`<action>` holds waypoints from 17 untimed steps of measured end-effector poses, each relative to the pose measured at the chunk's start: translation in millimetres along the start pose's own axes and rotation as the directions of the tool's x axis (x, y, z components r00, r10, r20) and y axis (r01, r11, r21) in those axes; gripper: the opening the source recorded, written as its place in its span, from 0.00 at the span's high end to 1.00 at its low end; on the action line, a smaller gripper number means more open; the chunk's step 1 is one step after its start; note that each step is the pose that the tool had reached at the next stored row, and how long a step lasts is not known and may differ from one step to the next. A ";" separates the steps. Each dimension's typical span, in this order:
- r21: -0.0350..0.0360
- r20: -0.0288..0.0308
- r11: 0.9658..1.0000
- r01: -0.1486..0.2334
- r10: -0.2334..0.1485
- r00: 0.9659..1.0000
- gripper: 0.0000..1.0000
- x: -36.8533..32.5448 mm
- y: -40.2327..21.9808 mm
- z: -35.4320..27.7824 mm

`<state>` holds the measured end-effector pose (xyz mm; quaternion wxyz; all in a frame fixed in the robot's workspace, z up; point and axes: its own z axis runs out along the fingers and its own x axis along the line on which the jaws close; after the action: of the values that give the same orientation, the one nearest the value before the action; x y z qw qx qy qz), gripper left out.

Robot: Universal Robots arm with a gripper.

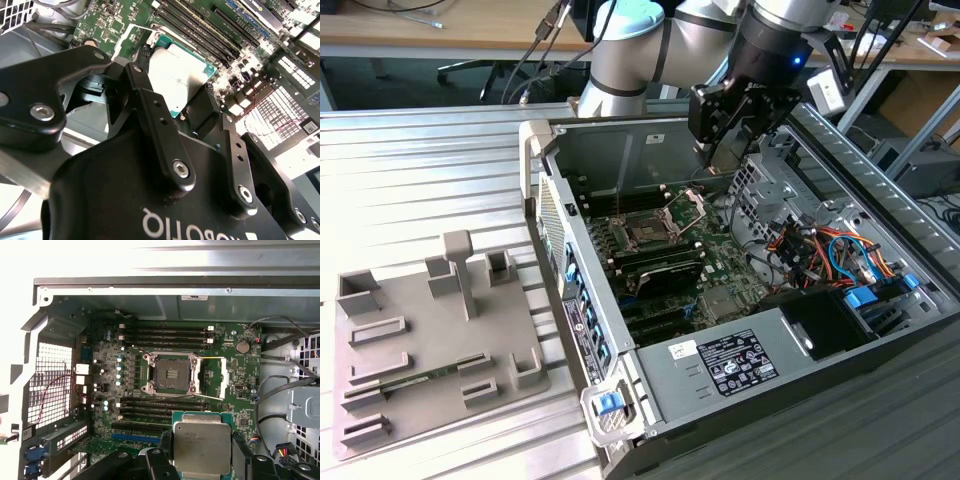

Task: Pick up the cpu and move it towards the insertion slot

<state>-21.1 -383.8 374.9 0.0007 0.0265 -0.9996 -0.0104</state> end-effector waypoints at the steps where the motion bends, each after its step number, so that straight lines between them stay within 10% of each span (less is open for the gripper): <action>1: 0.000 0.000 1.000 0.000 0.000 1.000 0.45 0.0 0.0 0.5; 17: 0.000 0.000 1.000 0.000 0.000 1.000 0.45 0.0 -0.1 5.1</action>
<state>-21.1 -383.8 369.8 0.0006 0.0265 -0.9996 -0.0104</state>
